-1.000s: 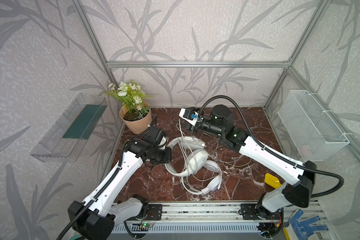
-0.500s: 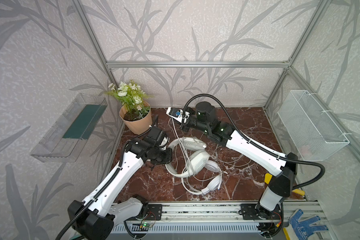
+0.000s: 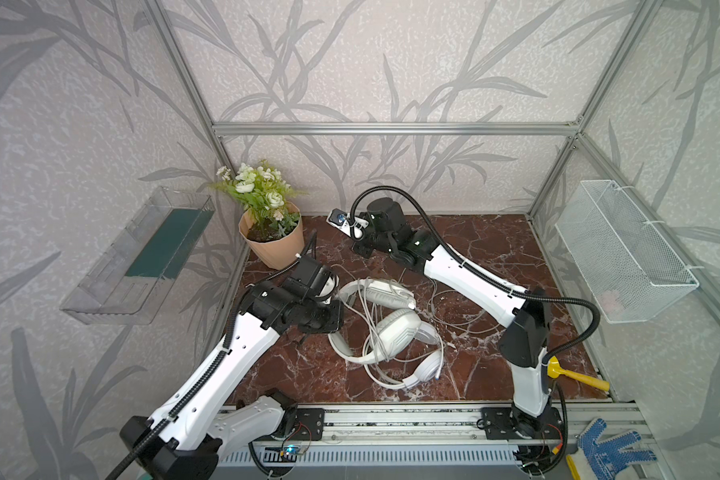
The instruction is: Wrap the headphones
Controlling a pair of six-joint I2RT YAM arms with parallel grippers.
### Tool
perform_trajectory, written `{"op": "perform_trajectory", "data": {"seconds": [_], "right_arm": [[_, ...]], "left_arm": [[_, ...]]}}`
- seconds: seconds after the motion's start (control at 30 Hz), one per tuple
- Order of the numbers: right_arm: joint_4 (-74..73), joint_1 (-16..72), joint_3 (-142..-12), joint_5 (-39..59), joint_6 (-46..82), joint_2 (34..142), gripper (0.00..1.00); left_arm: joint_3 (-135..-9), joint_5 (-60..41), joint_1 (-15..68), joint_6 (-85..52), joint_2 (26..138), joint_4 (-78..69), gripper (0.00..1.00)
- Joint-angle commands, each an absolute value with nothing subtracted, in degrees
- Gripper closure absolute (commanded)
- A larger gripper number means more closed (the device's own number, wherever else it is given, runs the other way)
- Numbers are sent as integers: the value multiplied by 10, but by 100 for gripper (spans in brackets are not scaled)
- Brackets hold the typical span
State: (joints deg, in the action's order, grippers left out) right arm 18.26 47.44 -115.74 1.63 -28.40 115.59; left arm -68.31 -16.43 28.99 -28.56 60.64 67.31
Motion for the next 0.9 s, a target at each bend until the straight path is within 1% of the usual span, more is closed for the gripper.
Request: {"op": "perform_trajectory", "data": {"seconds": [0.0, 0.13, 0.17, 0.2, 0.3, 0.4, 0.43, 0.47, 0.57, 0.6, 0.7, 0.8, 0.87], "right_arm": [[206, 466, -1178, 29, -254, 1157, 100], [174, 462, -1144, 25, -236, 1137, 100], [168, 459, -1136, 28, -228, 1130, 96], [159, 454, -1126, 32, -217, 1121, 90], [114, 425, -1063, 76, -164, 1074, 66], [19, 377, -950, 164, -83, 1020, 45], [-14, 359, -913, 204, -53, 1006, 40], [-51, 344, -876, 241, -27, 993, 36], [-149, 321, -779, 297, 30, 981, 28], [-166, 321, -756, 310, 38, 962, 27], [-270, 324, -670, 364, 86, 955, 24], [-464, 337, -561, 370, 153, 954, 22], [-582, 356, -494, 371, 169, 964, 21]], "left_arm": [[-708, -168, 292, -293, 586, 684, 100], [-719, -156, 292, -288, 587, 713, 100], [-720, -153, 292, -287, 587, 722, 100], [-722, -152, 292, -287, 588, 734, 100], [-727, -156, 292, -290, 581, 765, 100], [-746, -160, 292, -297, 569, 792, 100], [-755, -160, 292, -299, 566, 803, 100], [-764, -158, 292, -301, 564, 813, 100], [-775, -138, 296, -314, 559, 834, 100], [-773, -139, 297, -318, 559, 834, 100], [-782, -144, 298, -333, 561, 836, 100], [-810, -146, 299, -342, 566, 841, 100], [-826, -148, 302, -352, 575, 844, 100]]}}
